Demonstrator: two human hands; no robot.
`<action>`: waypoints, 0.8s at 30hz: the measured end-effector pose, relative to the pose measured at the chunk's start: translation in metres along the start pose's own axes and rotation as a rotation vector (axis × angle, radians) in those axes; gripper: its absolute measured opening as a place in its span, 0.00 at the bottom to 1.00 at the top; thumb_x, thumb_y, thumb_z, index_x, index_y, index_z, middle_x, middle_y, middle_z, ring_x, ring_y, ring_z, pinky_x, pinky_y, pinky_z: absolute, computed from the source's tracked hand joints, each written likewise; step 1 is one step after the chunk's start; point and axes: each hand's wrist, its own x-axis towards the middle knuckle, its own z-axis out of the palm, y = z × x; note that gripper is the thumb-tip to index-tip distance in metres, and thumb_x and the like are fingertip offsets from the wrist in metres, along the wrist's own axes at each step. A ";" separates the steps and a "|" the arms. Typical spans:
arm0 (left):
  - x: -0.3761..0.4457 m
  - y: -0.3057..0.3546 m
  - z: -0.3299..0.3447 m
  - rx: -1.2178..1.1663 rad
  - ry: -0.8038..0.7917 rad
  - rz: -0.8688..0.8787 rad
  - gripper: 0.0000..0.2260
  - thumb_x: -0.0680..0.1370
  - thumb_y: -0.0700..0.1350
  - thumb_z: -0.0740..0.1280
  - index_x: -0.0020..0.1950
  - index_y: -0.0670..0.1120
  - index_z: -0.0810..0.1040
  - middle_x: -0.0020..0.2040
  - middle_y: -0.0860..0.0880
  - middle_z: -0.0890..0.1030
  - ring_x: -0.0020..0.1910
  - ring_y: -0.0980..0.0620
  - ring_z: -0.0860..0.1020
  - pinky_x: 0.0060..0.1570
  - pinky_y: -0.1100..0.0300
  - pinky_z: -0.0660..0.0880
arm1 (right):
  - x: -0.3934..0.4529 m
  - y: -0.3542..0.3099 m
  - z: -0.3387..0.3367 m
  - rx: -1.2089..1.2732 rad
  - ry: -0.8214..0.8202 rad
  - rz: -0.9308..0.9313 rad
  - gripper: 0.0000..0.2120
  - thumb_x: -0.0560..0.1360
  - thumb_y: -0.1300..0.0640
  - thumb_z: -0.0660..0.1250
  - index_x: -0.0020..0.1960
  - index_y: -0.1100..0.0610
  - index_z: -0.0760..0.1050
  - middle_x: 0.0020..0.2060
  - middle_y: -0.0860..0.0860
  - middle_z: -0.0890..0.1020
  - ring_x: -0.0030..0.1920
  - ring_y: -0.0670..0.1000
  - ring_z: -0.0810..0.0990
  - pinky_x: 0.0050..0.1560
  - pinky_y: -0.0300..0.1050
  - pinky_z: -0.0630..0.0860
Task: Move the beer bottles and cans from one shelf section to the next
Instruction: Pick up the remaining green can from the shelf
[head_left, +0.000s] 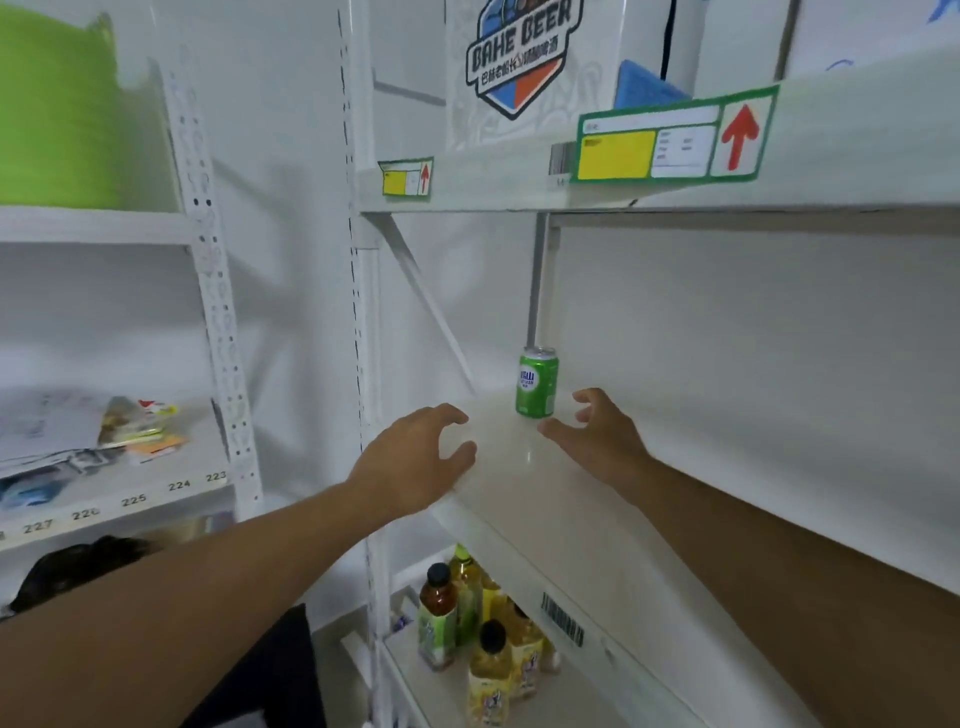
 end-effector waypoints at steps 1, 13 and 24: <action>0.007 -0.006 0.002 -0.016 0.000 0.005 0.22 0.84 0.63 0.64 0.76 0.59 0.73 0.74 0.59 0.77 0.57 0.55 0.79 0.66 0.53 0.76 | 0.010 -0.001 0.005 -0.011 0.003 0.002 0.42 0.73 0.37 0.78 0.80 0.51 0.67 0.73 0.54 0.77 0.69 0.55 0.79 0.66 0.50 0.77; 0.095 -0.073 0.001 0.022 -0.009 0.114 0.21 0.83 0.62 0.63 0.75 0.60 0.72 0.72 0.59 0.79 0.70 0.53 0.77 0.68 0.50 0.76 | 0.132 -0.016 0.064 0.207 0.181 0.125 0.43 0.69 0.45 0.85 0.78 0.52 0.69 0.66 0.51 0.81 0.65 0.58 0.81 0.65 0.51 0.77; 0.097 -0.051 0.019 -0.071 -0.012 0.139 0.20 0.84 0.59 0.65 0.75 0.57 0.75 0.73 0.57 0.79 0.70 0.52 0.78 0.69 0.55 0.73 | 0.087 -0.002 0.042 0.194 0.271 0.088 0.27 0.71 0.51 0.84 0.62 0.51 0.73 0.52 0.50 0.82 0.48 0.50 0.82 0.50 0.43 0.76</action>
